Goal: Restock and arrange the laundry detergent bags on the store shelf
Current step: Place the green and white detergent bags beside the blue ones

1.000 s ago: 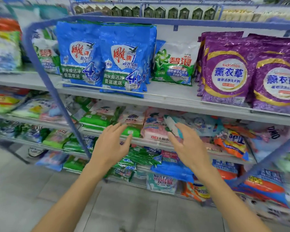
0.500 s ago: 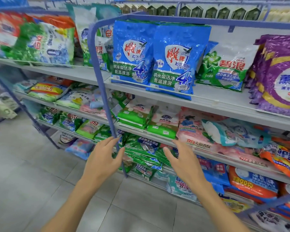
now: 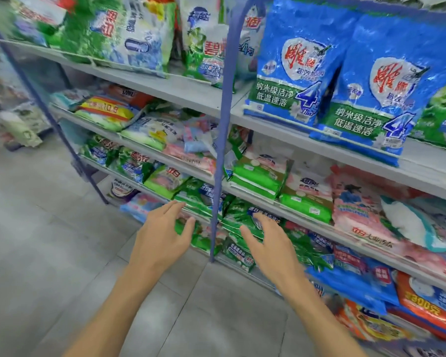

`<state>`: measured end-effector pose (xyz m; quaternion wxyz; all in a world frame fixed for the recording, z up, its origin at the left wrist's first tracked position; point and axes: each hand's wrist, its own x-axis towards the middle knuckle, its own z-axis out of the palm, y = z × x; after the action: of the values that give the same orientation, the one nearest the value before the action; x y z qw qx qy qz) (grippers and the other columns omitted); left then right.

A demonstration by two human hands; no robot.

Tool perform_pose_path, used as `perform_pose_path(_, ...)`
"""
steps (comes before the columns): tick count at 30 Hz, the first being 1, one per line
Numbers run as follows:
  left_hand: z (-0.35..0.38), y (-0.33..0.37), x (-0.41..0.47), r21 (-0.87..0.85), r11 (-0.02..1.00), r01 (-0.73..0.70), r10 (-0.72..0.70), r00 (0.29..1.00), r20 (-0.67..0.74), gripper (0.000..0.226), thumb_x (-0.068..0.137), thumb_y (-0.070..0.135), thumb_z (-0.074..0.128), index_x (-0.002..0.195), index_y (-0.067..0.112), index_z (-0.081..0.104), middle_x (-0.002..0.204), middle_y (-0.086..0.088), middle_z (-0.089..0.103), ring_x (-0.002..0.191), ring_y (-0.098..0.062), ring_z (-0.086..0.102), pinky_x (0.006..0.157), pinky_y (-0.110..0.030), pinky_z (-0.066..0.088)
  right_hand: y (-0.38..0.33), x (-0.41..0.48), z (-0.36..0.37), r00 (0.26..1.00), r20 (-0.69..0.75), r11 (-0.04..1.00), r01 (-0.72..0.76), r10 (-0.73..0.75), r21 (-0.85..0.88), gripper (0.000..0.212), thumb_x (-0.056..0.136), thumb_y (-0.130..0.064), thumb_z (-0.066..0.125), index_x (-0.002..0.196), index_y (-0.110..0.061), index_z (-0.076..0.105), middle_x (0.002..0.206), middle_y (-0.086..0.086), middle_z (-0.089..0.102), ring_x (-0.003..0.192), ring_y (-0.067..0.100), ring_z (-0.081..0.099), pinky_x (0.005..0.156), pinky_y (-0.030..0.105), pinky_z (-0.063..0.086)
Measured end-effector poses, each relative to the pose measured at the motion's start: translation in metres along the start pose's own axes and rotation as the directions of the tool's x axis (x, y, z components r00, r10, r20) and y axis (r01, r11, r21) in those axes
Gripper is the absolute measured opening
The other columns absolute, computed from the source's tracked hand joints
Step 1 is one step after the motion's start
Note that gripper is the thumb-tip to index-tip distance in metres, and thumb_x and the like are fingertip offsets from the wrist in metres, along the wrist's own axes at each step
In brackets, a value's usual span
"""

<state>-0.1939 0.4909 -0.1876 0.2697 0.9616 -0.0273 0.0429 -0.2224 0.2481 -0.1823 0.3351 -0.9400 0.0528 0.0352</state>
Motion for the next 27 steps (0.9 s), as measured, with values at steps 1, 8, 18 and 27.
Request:
perform_pose_path(1, 0.000, -0.004, 0.006, -0.006, 1.000, 0.001, -0.001, 1.000, -0.003, 0.058, 0.095, 0.055, 0.051, 0.137, 0.015, 0.061, 0.137, 0.000, 0.064, 0.130, -0.020, 0.055, 0.104, -0.043, 0.051, -0.007, 0.007, 0.005, 1.000, 0.005, 1.000, 0.011, -0.011, -0.001, 0.066, 0.102, -0.059, 0.046, 0.157, -0.024, 0.037, 0.160, -0.007, 0.041, 0.146, 0.011, 0.036, 0.118, 0.035, 0.033)
perform_pose_path(8, -0.003, -0.043, 0.063, 0.014, 0.999, 0.042, -0.043, 0.999, 0.033, 0.057, 0.098, 0.055, 0.050, 0.143, 0.021, 0.055, 0.146, 0.005, 0.056, 0.137, -0.017, 0.048, 0.108, -0.043, 0.048, -0.042, 0.079, 0.039, 0.999, 0.024, 1.000, 0.027, -0.027, 0.005, 0.061, 0.102, -0.056, 0.049, 0.154, -0.026, 0.040, 0.156, -0.009, 0.045, 0.142, 0.011, 0.041, 0.110, 0.033, 0.038)
perform_pose_path(18, -0.001, -0.085, 0.162, 0.047, 0.996, 0.075, -0.079, 0.991, 0.104, 0.056, 0.101, 0.046, 0.051, 0.150, 0.020, 0.047, 0.156, 0.002, 0.045, 0.146, -0.019, 0.036, 0.119, -0.035, 0.028, -0.088, 0.185, 0.103, 0.994, 0.086, 0.982, 0.044, -0.061, 0.182, 0.066, 0.104, -0.046, 0.053, 0.161, -0.025, 0.026, 0.164, -0.007, 0.032, 0.150, 0.010, 0.028, 0.115, 0.028, 0.029)
perform_pose_path(27, 0.013, -0.145, 0.255, -0.041, 0.991, -0.125, 0.131, 0.975, 0.181, 0.059, 0.095, 0.045, 0.054, 0.141, 0.009, 0.058, 0.149, -0.010, 0.053, 0.141, -0.028, 0.044, 0.119, -0.039, 0.030, -0.109, 0.269, 0.151, 0.970, -0.189, 0.974, -0.115, 0.152, 0.194, 0.068, 0.105, -0.033, 0.054, 0.161, -0.015, 0.021, 0.165, 0.005, 0.028, 0.151, 0.021, 0.029, 0.121, 0.040, 0.031)
